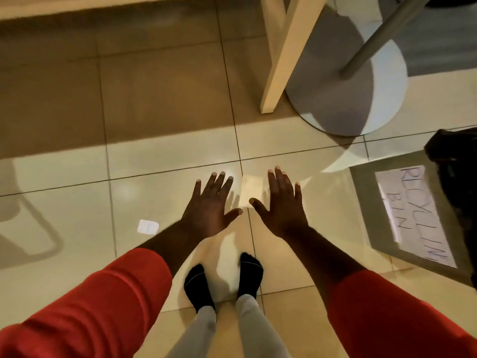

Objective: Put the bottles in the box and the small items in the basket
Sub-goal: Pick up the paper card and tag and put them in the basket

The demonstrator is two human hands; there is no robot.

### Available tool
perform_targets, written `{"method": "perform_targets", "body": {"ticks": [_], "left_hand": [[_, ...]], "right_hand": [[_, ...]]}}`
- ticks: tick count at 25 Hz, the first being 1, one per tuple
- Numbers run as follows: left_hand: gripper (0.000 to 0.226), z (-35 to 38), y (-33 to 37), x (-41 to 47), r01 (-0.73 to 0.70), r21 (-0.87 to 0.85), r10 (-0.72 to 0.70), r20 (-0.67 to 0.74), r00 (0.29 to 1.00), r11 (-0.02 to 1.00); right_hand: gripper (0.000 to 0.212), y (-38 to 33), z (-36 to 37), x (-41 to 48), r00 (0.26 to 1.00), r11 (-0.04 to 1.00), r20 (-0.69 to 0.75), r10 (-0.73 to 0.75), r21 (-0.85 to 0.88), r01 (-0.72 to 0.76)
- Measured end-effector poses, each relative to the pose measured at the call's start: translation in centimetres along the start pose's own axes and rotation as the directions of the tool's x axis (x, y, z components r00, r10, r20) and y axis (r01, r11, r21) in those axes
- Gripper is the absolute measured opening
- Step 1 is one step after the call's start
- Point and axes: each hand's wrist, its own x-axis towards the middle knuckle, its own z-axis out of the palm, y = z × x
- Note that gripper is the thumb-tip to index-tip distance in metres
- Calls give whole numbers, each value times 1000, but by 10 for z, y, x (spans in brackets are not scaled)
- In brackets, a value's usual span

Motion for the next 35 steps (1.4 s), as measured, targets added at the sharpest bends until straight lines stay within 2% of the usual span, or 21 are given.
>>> {"method": "perform_targets", "body": {"ticks": [4, 9, 13, 18, 20, 23, 24, 28, 29, 31, 33, 35], "left_hand": [[90, 119, -13, 70, -2, -15, 3, 53, 999, 1000], [87, 238, -22, 132, 93, -10, -90, 145, 985, 996], [80, 290, -22, 149, 163, -143, -146, 119, 982, 976], [76, 306, -11, 155, 169, -346, -164, 41, 986, 923], [73, 305, -6, 164, 293, -469, -277, 106, 955, 833], [50, 298, -5, 181, 470, -714, -468, 223, 855, 518], [43, 296, -7, 185, 479, -738, -490, 229, 841, 476], [30, 291, -15, 183, 521, -667, -513, 235, 825, 533], [29, 289, -17, 179, 540, -679, -525, 261, 810, 497], [28, 280, -24, 165, 562, -743, -538, 326, 777, 363], [25, 265, -33, 141, 551, -799, -520, 374, 768, 239], [23, 248, -43, 113, 527, -839, -496, 404, 769, 134]], "right_hand": [[90, 55, 115, 35, 999, 1000, 31, 9, -14, -8], [89, 98, 235, 64, 993, 999, 113, 32, -40, -28], [86, 110, 287, 76, 975, 997, 208, 72, -40, -65], [81, 108, 301, 82, 959, 993, 262, 106, 17, -114], [77, 105, 302, 81, 953, 991, 286, 102, 58, -124], [75, 102, 303, 80, 949, 988, 308, 65, 116, -105], [75, 102, 303, 79, 951, 987, 305, 51, 130, -95], [73, 96, 299, 75, 953, 985, 303, -12, 167, -41], [71, 92, 296, 72, 961, 984, 278, -13, 177, -38], [64, 83, 284, 69, 984, 972, 178, 33, 222, -72], [58, 71, 265, 67, 986, 935, 93, 137, 316, -160], [51, 57, 247, 64, 966, 878, 83, 246, 403, -258]]}}
